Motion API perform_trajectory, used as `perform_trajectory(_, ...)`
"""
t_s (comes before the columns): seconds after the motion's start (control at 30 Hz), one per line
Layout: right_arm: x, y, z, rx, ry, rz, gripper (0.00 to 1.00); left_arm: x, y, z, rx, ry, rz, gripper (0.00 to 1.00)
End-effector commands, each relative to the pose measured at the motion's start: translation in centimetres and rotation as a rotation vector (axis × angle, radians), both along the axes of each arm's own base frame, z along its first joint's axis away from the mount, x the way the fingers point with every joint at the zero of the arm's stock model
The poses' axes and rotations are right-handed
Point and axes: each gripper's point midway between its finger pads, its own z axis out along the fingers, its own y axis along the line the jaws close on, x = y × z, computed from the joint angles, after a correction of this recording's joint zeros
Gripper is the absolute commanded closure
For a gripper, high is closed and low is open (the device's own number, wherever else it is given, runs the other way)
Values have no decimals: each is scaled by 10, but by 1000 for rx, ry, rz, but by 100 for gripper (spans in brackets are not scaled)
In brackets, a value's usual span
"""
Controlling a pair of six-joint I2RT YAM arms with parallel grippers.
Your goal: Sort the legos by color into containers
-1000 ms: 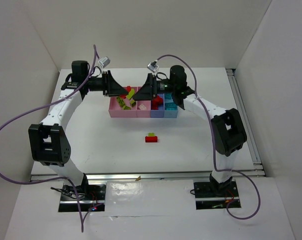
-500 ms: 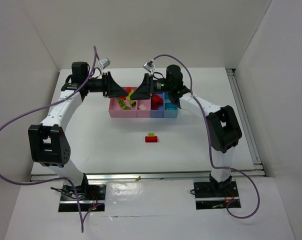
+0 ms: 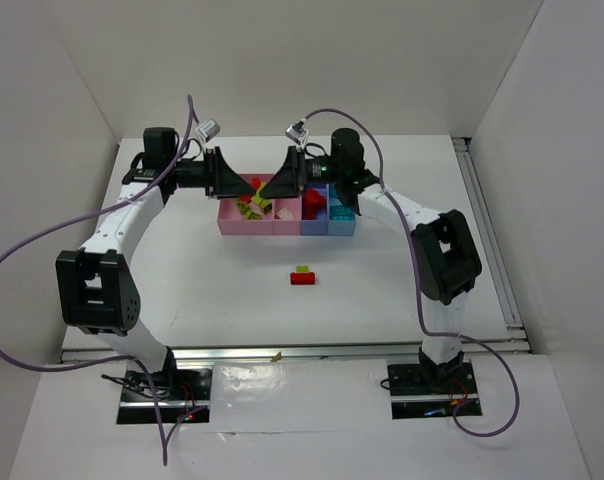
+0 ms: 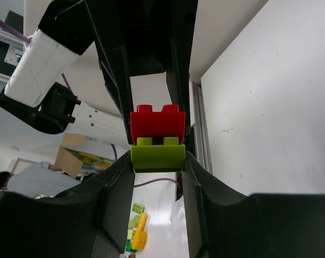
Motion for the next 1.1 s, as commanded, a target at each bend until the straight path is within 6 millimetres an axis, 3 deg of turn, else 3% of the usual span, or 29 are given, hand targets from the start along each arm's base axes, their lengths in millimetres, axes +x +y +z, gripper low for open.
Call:
perform_trajectory(0.0,6,1,6,6,-43,-28,80,-9,-1,12,-1,-58,-19,100)
perform_trajectory(0.13,8,-16,-5,-46,-11,-86,86,0,8,13,12,-67,24,100)
perform_trajectory(0.37,12,-35,-37,-146,23,-144,87,10,25,14,26,-56,101,100)
perform_trajectory(0.53,21,-40,-39,-181,21,-201,87,16,35,9,41,-17,162,100)
perform_trajectory(0.57,33,-39,-37,-197,-22,-239,87,20,39,7,50,-8,193,100)
perform_trajectory(0.67,46,-27,-56,-299,-43,-281,87,28,54,3,92,12,295,100)
perform_trajectory(0.7,66,-22,-58,-339,-70,-349,87,31,61,0,104,27,326,100)
perform_trajectory(0.73,65,-14,-68,-388,-64,-352,87,31,63,0,120,29,351,100)
perform_trajectory(0.77,78,-13,-77,-443,-101,-408,87,34,70,-8,173,54,418,100)
perform_trajectory(0.8,86,-7,-69,-448,-131,-431,87,36,79,-16,205,91,466,100)
perform_trajectory(0.83,88,3,-86,-482,-118,-432,87,39,84,-19,238,100,499,100)
perform_trajectory(0.87,93,7,-90,-494,-125,-452,87,40,92,-27,289,126,560,100)
perform_trajectory(0.97,109,21,-104,-519,-138,-486,87,33,105,-34,354,159,627,100)
perform_trajectory(1.0,116,28,-98,-514,-168,-502,87,34,113,-37,393,163,676,100)
perform_trajectory(1.03,117,33,-117,-548,-158,-492,86,31,118,-39,425,164,697,100)
perform_trajectory(1.07,122,35,-119,-551,-162,-504,84,29,118,-41,428,176,694,100)
